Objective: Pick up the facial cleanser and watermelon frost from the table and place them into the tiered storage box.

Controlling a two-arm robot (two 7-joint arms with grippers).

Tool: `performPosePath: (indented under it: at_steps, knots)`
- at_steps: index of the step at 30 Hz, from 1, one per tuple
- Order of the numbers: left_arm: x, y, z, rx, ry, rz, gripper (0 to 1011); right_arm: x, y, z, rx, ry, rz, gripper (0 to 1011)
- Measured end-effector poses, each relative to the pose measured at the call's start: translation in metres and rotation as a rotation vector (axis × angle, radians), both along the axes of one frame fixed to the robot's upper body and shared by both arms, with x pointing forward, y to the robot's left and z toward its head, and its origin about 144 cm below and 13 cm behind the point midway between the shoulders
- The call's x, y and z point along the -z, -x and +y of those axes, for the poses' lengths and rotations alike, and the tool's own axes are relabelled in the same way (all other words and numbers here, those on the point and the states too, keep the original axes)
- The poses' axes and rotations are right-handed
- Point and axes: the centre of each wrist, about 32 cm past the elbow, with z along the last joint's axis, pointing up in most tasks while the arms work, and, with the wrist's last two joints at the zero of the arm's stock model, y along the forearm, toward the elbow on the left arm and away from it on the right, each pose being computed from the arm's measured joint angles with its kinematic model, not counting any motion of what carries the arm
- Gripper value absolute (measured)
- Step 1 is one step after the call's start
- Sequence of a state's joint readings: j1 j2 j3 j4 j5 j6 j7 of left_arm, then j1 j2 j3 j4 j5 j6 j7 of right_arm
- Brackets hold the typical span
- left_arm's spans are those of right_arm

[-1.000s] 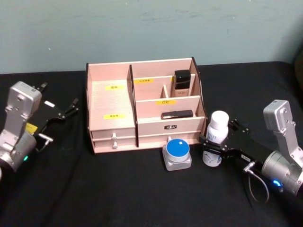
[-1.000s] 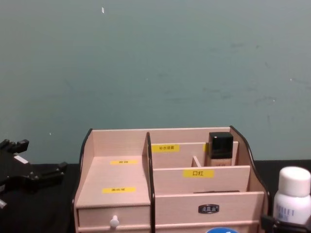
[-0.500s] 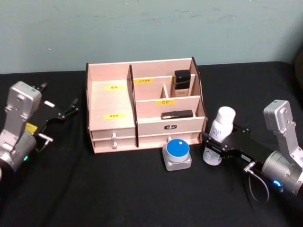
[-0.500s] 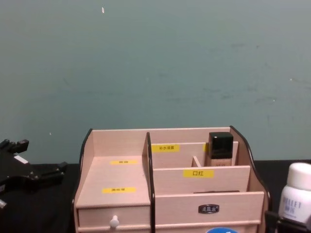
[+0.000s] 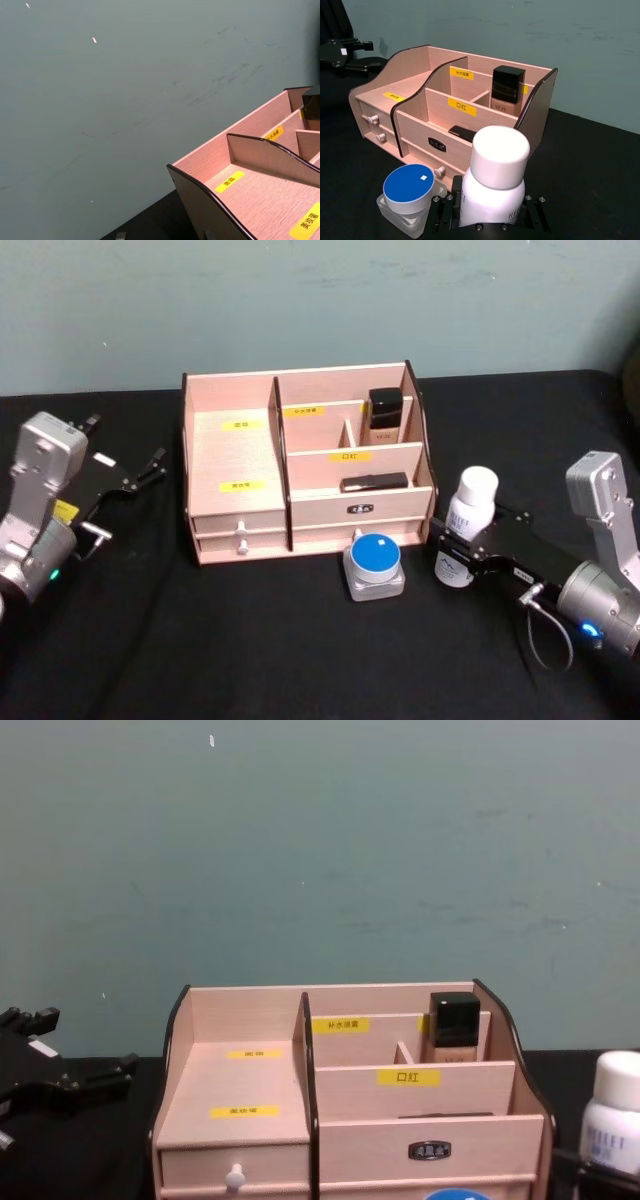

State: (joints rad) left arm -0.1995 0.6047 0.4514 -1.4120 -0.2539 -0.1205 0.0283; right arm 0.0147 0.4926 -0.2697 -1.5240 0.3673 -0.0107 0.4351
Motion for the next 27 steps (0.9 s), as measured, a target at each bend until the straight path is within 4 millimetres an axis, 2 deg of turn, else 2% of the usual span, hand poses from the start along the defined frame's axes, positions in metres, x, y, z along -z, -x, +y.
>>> performPosePath:
  at_steps: [8, 19, 27]
  knots:
    - [0.0, 0.0, 0.0, 0.0, 0.0, 0.0, 1010, -0.011, 0.004, 0.0, -0.017, 0.007, -0.016, 615]
    - [0.0, 0.0, 0.0, 0.0, 0.0, 0.0, 1010, -0.052, 0.014, 0.006, -0.058, 0.034, -0.083, 615]
    - [0.0, 0.0, 0.0, 0.0, 0.0, 0.0, 1010, -0.078, 0.01, 0.017, -0.087, 0.032, -0.143, 615]
